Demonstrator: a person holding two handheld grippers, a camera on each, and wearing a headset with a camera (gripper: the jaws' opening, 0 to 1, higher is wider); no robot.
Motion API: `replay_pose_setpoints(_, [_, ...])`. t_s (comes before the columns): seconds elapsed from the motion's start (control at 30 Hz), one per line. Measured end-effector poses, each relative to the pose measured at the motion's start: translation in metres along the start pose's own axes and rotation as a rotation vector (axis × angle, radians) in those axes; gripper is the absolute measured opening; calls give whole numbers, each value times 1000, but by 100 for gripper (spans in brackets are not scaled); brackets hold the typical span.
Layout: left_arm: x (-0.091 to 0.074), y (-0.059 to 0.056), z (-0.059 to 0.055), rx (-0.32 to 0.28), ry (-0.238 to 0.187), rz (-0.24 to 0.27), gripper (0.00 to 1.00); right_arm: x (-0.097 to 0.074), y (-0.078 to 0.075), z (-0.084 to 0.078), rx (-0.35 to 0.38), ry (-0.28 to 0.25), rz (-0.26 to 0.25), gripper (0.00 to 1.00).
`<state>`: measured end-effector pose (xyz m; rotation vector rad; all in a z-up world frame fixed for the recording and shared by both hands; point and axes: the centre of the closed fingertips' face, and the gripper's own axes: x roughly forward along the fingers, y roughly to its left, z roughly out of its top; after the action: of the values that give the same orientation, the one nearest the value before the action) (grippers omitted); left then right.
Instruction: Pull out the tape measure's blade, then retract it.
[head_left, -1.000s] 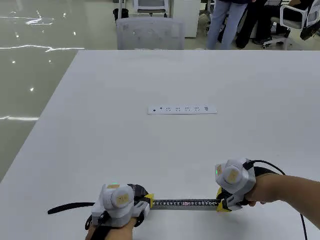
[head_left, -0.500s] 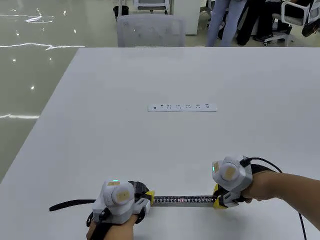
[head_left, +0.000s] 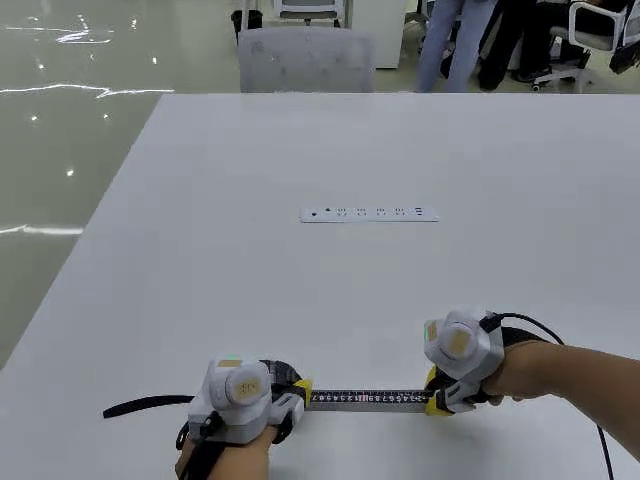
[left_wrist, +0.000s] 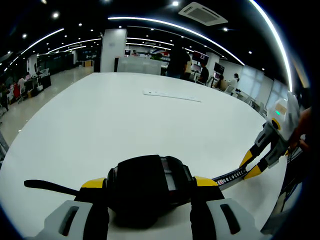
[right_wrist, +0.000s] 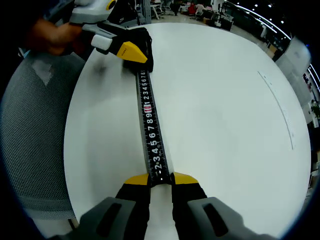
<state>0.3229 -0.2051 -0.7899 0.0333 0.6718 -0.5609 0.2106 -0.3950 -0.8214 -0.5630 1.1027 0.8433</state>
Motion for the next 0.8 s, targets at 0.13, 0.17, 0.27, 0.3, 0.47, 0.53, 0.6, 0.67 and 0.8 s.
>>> replay_pose_setpoints(0.13, [0, 1, 0, -2, -2, 0, 62, 0, 1, 0, 0, -2, -1, 14])
replay_pose_setpoints(0.17, [0, 1, 0, -2, -1, -2, 62, 0, 1, 0, -2, -2, 0, 14])
replay_pose_setpoints(0.27, [-1, 0, 0, -2, 3, -3, 62, 0, 1, 1, -10, -1, 1, 14])
replay_pose_setpoints(0.3, [-1, 0, 0, -2, 3, -3, 62, 0, 0, 1, -14, -1, 1, 14])
replay_pose_setpoints(0.47, [0, 0, 0, 2, 4, -2, 62, 1, 0, 4, -26, 2, -3, 14])
replay_pose_setpoints(0.53, [0, 0, 0, 4, 2, -3, 62, 2, 0, 5, -11, -4, -6, 14])
replay_pose_setpoints(0.6, [0, 0, 0, 6, 4, -6, 62, 3, 0, 7, -7, -11, -7, 14])
replay_pose_setpoints(0.67, [0, 0, 0, 5, 10, -11, 62, 3, 2, 9, -14, -11, -6, 14])
replay_pose_setpoints(0.8, [0, 0, 0, 3, 11, -13, 62, 4, 1, 10, -17, -9, -2, 14])
